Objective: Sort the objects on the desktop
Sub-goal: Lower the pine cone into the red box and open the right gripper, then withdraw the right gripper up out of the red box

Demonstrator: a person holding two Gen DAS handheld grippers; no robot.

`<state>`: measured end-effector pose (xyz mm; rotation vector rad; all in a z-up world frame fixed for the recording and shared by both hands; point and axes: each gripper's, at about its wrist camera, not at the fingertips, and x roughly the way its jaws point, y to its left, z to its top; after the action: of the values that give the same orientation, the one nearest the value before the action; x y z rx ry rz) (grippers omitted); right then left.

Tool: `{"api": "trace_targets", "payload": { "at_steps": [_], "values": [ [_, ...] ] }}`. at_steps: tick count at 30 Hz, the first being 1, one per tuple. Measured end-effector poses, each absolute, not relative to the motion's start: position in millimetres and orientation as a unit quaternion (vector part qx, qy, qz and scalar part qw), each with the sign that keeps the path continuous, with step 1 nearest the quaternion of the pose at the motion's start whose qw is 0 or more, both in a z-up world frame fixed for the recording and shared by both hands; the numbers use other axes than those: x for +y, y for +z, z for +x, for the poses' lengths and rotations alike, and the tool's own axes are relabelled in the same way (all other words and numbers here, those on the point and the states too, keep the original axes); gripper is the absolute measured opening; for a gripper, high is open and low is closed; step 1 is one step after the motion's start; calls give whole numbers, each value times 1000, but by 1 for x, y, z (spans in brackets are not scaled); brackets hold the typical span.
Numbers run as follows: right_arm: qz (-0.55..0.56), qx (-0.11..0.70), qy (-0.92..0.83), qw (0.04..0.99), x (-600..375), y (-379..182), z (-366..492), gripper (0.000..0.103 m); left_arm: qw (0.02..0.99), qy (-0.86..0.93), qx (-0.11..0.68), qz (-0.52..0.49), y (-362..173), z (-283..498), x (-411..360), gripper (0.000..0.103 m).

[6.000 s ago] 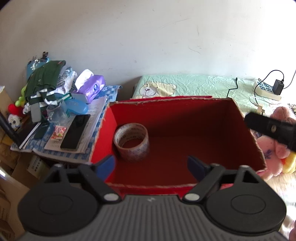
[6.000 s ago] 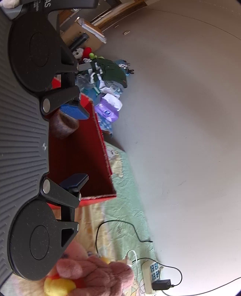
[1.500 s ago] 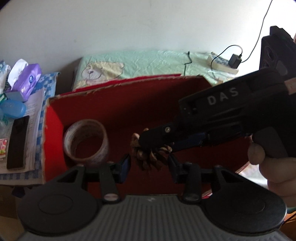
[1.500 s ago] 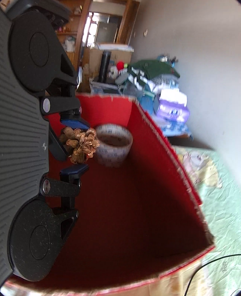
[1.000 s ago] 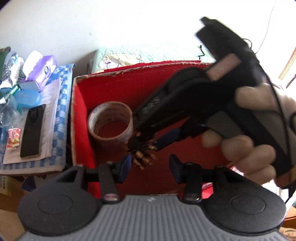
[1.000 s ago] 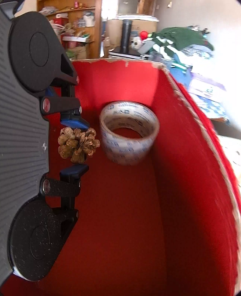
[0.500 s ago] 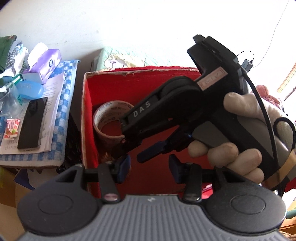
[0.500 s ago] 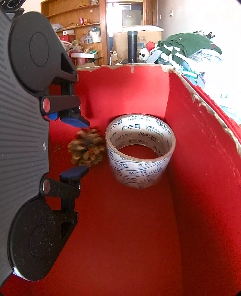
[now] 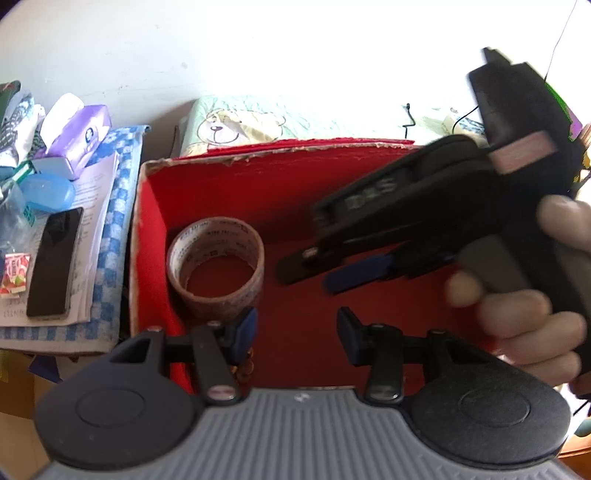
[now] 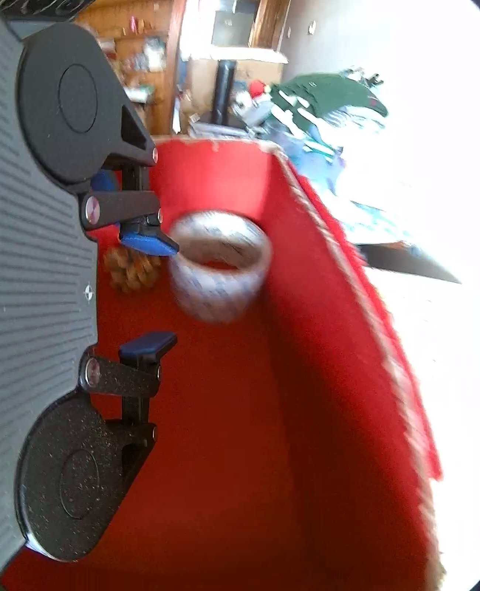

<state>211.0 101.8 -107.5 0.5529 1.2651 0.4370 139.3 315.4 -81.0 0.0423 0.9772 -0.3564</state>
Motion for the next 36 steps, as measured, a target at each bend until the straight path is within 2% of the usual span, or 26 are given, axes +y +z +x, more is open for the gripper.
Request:
{"api": "trace_targets", "payload": {
  "at_steps": [7, 11, 13, 15, 20, 23, 25, 27, 36],
  "values": [
    [193, 550, 153, 798, 82, -111, 201, 49, 865, -143, 479, 42, -90, 156, 297, 56],
    [220, 541, 155, 796, 77, -116, 207, 49, 866, -120, 483, 46, -94, 168, 293, 61],
    [233, 539, 154, 794, 73, -120, 208, 49, 863, -112, 490, 41, -98, 173, 293, 58],
    [250, 535, 144, 794, 67, -123, 209, 49, 862, -120, 493, 21, -96, 175, 297, 64],
    [261, 531, 143, 793, 64, -125, 206, 49, 873, -97, 477, 37, -93, 180, 292, 65],
    [263, 533, 143, 791, 74, -124, 210, 49, 882, -86, 460, 56, -93, 183, 286, 71],
    [267, 532, 139, 791, 87, -123, 213, 49, 880, -74, 464, 65, -98, 188, 284, 64],
    [270, 529, 135, 793, 86, -123, 213, 49, 880, -77, 463, 66, -97, 189, 284, 67],
    [267, 515, 119, 806, 86, -118, 209, 49, 881, -67, 461, 81, -98, 188, 280, 70]
  ]
}}
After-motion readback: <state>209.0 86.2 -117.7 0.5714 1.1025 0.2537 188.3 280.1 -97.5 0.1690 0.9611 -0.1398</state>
